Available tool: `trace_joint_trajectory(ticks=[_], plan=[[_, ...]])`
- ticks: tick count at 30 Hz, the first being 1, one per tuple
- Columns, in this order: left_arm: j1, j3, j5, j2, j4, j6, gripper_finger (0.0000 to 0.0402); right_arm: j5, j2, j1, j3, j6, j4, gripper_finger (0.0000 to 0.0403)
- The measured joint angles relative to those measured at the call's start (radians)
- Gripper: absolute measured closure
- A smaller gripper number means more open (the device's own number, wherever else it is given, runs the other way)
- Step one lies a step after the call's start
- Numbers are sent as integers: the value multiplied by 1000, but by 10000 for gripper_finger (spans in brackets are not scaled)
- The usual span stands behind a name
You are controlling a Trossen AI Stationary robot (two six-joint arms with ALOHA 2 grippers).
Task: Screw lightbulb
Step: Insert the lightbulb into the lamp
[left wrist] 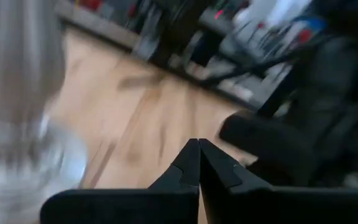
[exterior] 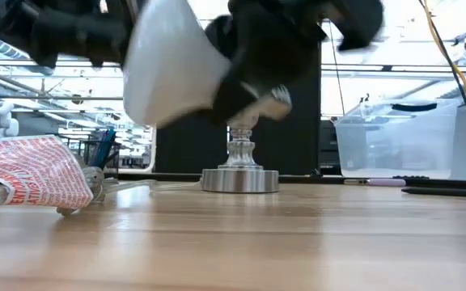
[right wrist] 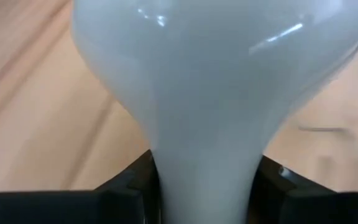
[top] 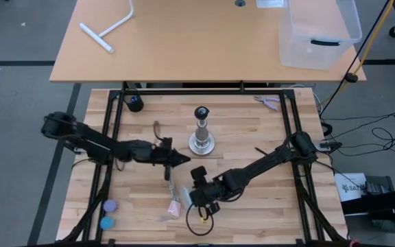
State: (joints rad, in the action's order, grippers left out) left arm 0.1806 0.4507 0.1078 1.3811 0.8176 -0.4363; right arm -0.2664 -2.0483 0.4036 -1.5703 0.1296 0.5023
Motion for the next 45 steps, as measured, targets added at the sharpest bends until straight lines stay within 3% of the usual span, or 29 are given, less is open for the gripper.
trace_joint_trajectory(ticks=[6,14,21,28,36,41,45], plan=[[0,0,-30,-306,-59,165,401,-198,0,-17,-145,-2,93,253],[3,0,-40,-631,-329,272,401,-499,0,-46,-338,128,50,253],[3,2,-25,-729,-443,286,401,-553,4,-112,-537,278,-105,254],[4,0,-19,-728,-485,289,401,-516,88,-231,-568,333,-255,254],[4,0,-13,-727,-493,307,401,-367,179,-367,-568,308,-301,254],[4,0,-11,-727,-488,315,401,-214,214,-466,-568,283,-312,254],[4,0,21,-727,-487,319,401,-10,218,-553,-568,246,-307,254]])
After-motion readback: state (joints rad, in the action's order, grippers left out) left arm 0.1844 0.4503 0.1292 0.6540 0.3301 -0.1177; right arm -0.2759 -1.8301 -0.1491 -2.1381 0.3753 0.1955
